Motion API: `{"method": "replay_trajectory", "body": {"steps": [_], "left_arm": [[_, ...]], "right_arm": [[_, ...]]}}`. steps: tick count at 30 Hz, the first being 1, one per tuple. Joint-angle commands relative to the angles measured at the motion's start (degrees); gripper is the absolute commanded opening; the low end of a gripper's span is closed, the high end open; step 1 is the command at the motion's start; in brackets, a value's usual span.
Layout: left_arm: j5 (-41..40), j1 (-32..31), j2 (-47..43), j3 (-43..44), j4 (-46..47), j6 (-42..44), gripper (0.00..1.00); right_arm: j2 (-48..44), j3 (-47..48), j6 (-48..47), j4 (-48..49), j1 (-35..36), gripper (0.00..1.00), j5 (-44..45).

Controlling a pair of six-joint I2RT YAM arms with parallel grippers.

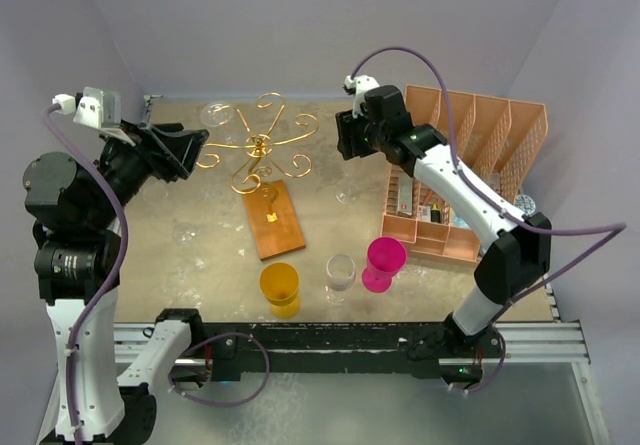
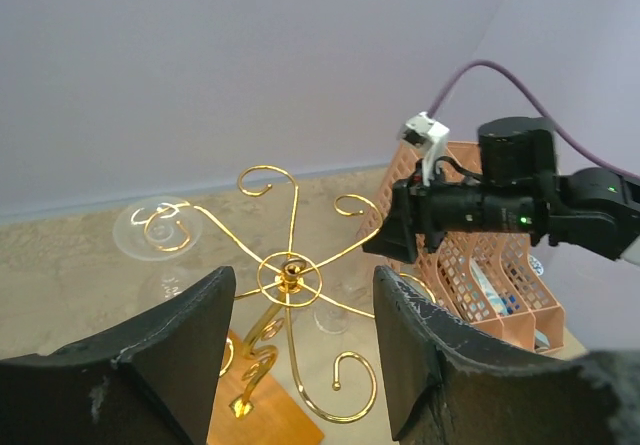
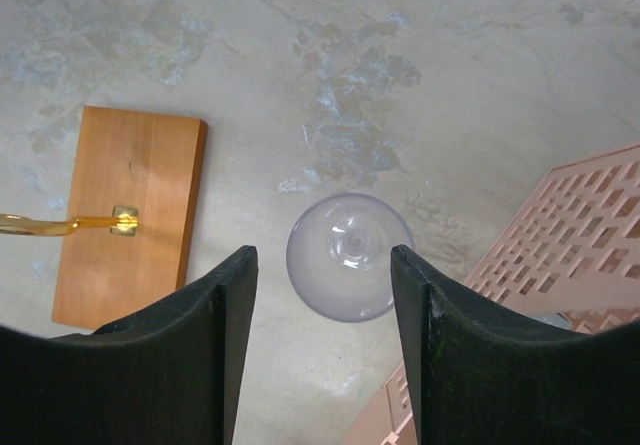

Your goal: Place the wine glass upside down on the wine glass rack

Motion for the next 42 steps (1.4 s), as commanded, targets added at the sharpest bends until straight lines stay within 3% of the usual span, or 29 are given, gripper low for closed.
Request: {"method": "replay_trajectory", "body": {"steps": [1, 24, 30, 34, 39, 42], "left_arm": [[3.3, -1.2, -0.6, 1.3, 3.0, 1.0, 0.55], [4.9, -5.1, -0.2, 7.9, -1.7, 6.3, 0.58], [8.1, -5.5, 2.3, 7.7, 0.9, 4.2, 0.58], [10.9, -5.5, 2.9, 5.6, 7.4, -0.8, 0.59], [18.0, -5.5, 5.6, 0.2, 28.4, -16.0, 0.59], [16.2, -5.5, 9.1, 0.3, 34.2, -21.5, 0.59]], "right_arm": [[2.1, 5.5, -3.9, -3.4, 0.3, 0.57, 0.3], [7.2, 8.5, -3.6, -5.4, 1.6, 0.12, -0.6], [2.7, 6.1, -2.5, -1.9, 2.1, 0.01, 3.4], [-4.8, 1.6, -0.8, 4.8, 2.1, 0.0, 5.3], [-13.5, -5.2, 0.3, 13.1, 2.2, 0.0, 5.2], [-18.6, -10.2, 1.8, 18.9, 2.2, 0.0, 6.3]]}}
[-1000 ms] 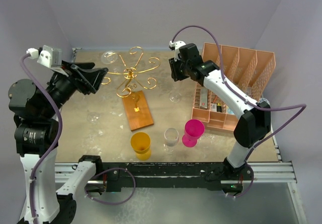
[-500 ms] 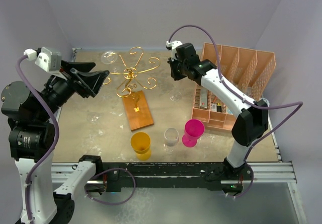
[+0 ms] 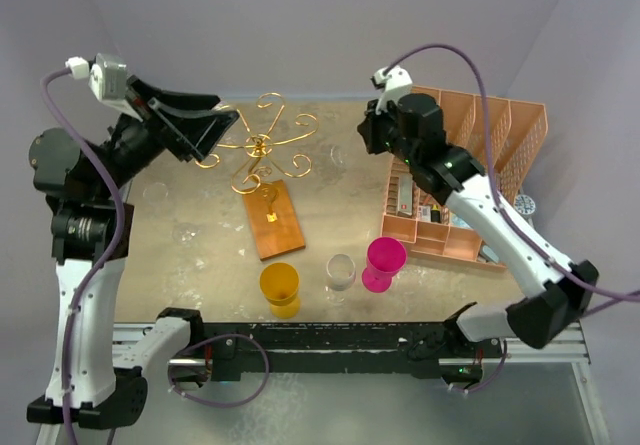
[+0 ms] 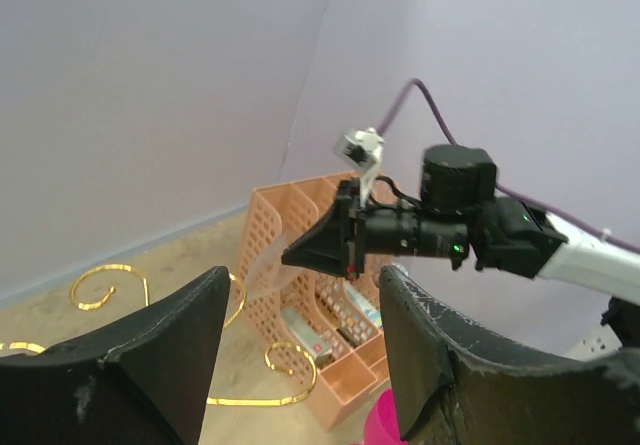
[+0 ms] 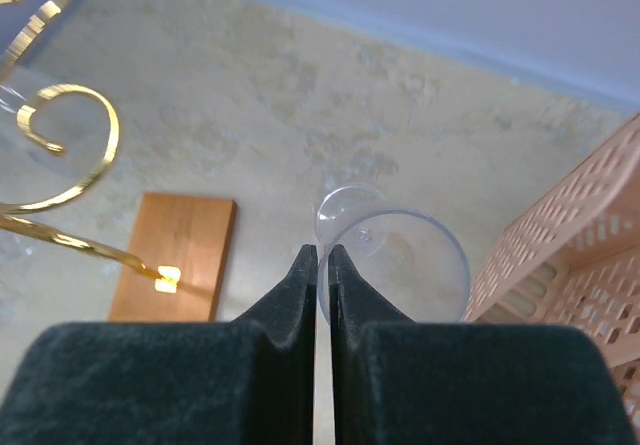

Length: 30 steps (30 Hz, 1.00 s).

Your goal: Place the wine glass upside down on the wine glass rack

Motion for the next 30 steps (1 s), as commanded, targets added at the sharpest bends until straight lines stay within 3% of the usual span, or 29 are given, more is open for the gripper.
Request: {"method": "replay_trajectory", "body": {"steps": [1, 4, 6, 11, 17, 22, 30], "left_arm": [[1.8, -0.3, 5.0, -0.8, 19.5, -14.6, 0.59], [0.5, -1.5, 8.3, -2.3, 31.9, -25.6, 0.59], [-0.4, -5.6, 11.3, -1.8, 36.0, -29.3, 0.59], [-8.0, -19.0, 16.8, 3.0, 31.0, -24.2, 0.59], [-22.9, -26.3, 22.6, 4.9, 29.5, -29.5, 0.58], [-33.5, -34.8, 27.8, 12.1, 22.5, -27.8, 0.55], [-45.6, -37.7, 31.8, 12.6, 24.4, -33.7, 0.54]], "right_arm": [[-8.2, -5.9, 2.9, 14.7, 0.4, 0.0, 2.7], [-13.9, -10.9, 4.3, 22.6, 0.4, 0.0, 3.3], [-17.4, -13.4, 5.0, 27.4, 0.4, 0.0, 3.3], [-23.6, -16.8, 6.7, 35.7, 0.4, 0.0, 4.1], [-29.3, -20.2, 9.2, 44.8, 0.4, 0.0, 7.6], [-31.7, -20.9, 12.4, 50.6, 0.3, 0.0, 7.9], [-34.7, -23.2, 17.3, 58.9, 0.4, 0.0, 6.2]]}}
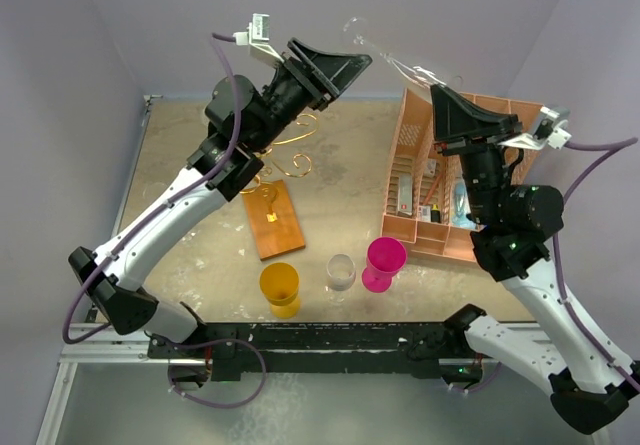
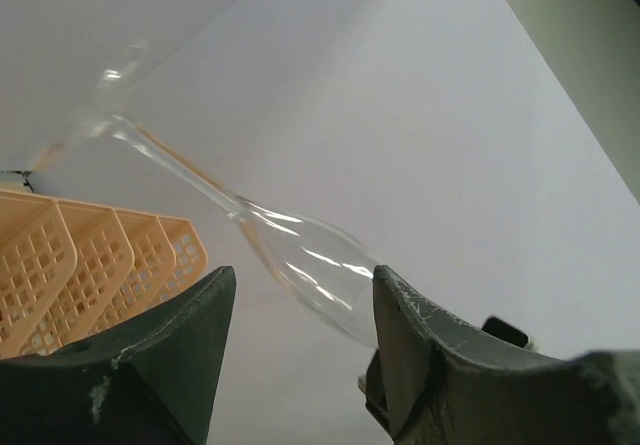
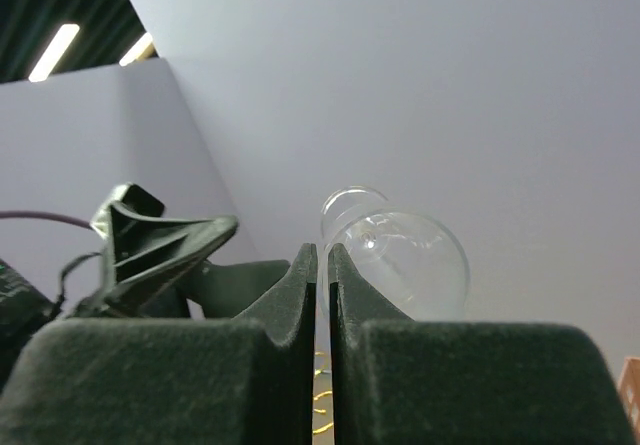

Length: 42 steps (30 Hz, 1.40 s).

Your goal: Place the wine glass upside down on the wine glass rack

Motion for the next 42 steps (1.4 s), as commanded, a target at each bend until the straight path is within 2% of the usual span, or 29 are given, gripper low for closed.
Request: {"method": "replay_trajectory", "body": {"steps": [1, 12, 18, 24, 27, 39, 42], "left_arm": [[-9.7, 0.1, 1.3, 1.6, 3.1, -5.2, 0.54], [-16.1, -0.5, 5.0, 3.0, 6.1, -10.4, 0.53], [-22.9, -0.6, 1.4, -4.9, 14.9, -13.6, 0.36], [-27.3, -0.6, 0.0, -8.0, 19.0, -15.4, 0.28], [-26.5, -0.6, 1.2, -7.6, 22.3, -17.1, 0.28], [-23.4, -0.6, 4.6, -3.0, 21.6, -18.6, 0.26], [-23.1, -0.5, 5.3, -2.1, 21.5, -18.5, 0.19]], "right_arm": [[-2.3, -1.0, 4.0, 10.2, 0.3, 0.0, -0.8], [-3.7, -5.2, 9.8, 13.0, 0.3, 0.0, -4.9], [-3.4, -6.7, 11.0, 14.0, 0.3, 0.0, -7.3], [-3.4, -8.0, 12.6, 14.5, 0.3, 0.0, -9.7], [-3.7, -8.4, 13.3, 14.3, 0.3, 0.0, -10.7], [-3.5, -8.4, 14.7, 12.4, 0.3, 0.0, -14.0], [-3.1, -8.3, 15.3, 12.3, 0.3, 0.0, -14.7]]}}
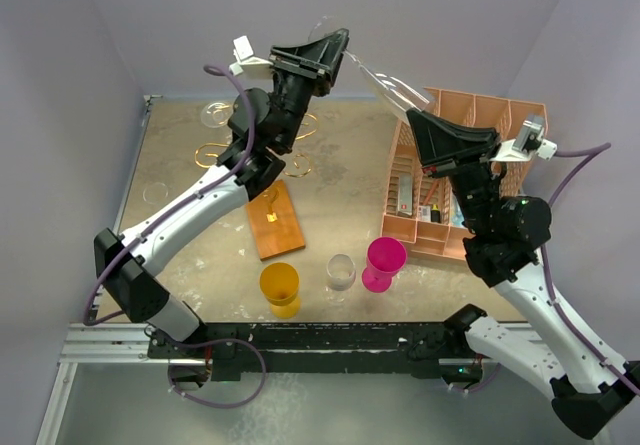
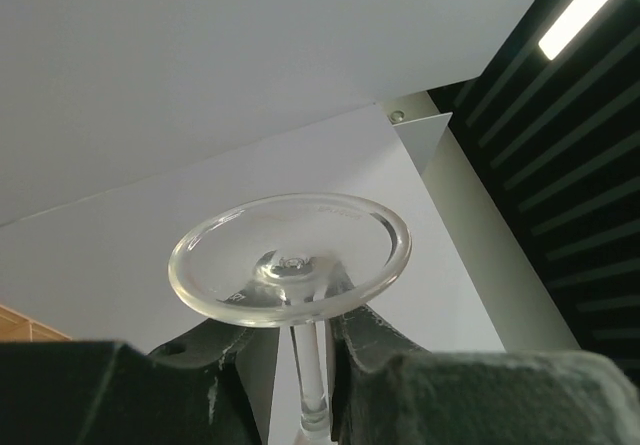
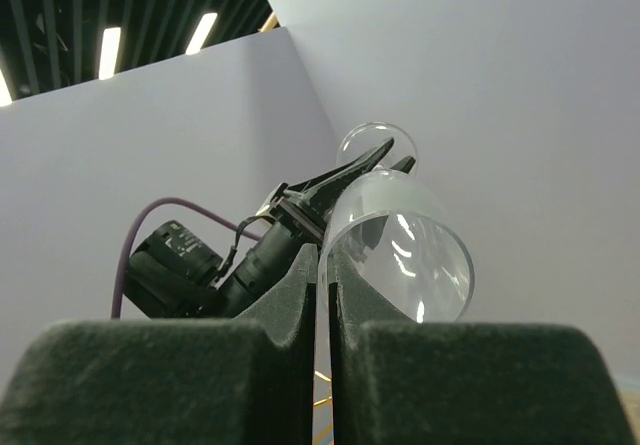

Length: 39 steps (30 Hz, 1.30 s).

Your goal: Place the wine glass upside down on the wine glass rack

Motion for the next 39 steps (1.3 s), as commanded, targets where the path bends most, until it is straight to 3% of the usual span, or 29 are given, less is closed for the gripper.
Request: {"method": "replay_trajectory", "body": {"steps": [1, 4, 6, 11, 16, 22, 27, 31, 39], "left_arm": [[1.3, 0.1, 0.4, 3.6, 3.3, -0.7, 0.15], [-0.1, 0.1, -0.4, 2.6, 4.7, 1.4, 0.0], [-1.4, 0.1, -1.2, 0.9, 7.5, 3.0, 0.0], [-1.9, 0.2, -2.7, 0.2, 8.8, 9.6, 0.0], [-2.6, 0.6, -7.0, -4.0, 7.8, 17.1, 0.0], [3.5, 0.6, -11.8, -6.0, 1.7, 28.1, 0.0], [17.0, 0.7, -11.2, -0.9, -9.0, 40.2, 0.0], [22.8, 0.7, -11.7, 1.2, -17.0, 47.7, 0.0], [37.3, 0.6, -14.1, -2.9, -12.9, 53.3, 0.0]], "right_arm": [[-0.4, 0.6, 1.8, 2.7, 0.3, 0.0, -2.7], [-1.0, 0.6, 1.6, 1.2, 0.3, 0.0, -2.5], [-1.5, 0.6, 1.6, -0.7, 0.3, 0.07, -2.0], [-4.0, 1.0, 0.4, -8.6, 0.3, 0.48, -0.2], [-9.3, -2.3, -8.1, -18.0, 0.3, 0.69, 1.9], [-11.1, -1.0, -17.1, -29.4, 0.3, 0.72, -0.8], [-5.1, 10.0, -22.5, -36.5, 0.3, 0.72, -6.8], [1.2, 17.3, -21.3, -41.9, 0.3, 0.7, -9.0], [8.3, 22.3, -16.8, -41.3, 0.3, 0.67, -19.6]]}}
